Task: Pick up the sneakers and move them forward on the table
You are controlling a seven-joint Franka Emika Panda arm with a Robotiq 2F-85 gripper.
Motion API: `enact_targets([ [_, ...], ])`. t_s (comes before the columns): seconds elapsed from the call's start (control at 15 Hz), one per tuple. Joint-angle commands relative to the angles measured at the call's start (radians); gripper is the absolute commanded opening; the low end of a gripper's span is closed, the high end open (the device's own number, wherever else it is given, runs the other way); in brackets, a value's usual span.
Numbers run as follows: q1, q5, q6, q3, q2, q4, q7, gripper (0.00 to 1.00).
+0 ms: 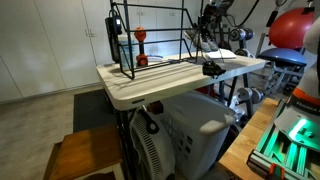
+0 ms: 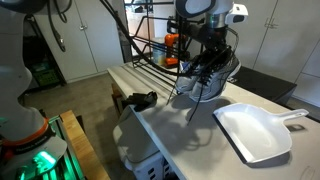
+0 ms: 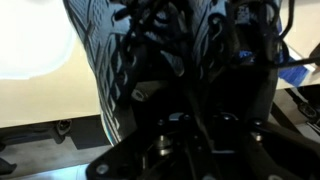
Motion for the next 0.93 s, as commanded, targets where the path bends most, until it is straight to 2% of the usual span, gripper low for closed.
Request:
enact_targets([
  [0.0, -0.030, 0.066, -0.021, 0.043, 0.130, 0.211, 0.085, 0.04],
  [0.27, -0.020, 0.022, 0.024, 0.052, 0.256, 0.364, 0.157, 0.04],
  [0.73, -0.006, -0.128, -0.004, 0.062, 0.417, 0.560, 0.128, 0.04],
  [0.8, 0.013, -0.124, 0.000, 0.033, 0.427, 0.565, 0.114, 0.04],
  [0.87, 0.014, -0.132, 0.002, 0.034, 0.442, 0.578, 0.109, 0.04],
])
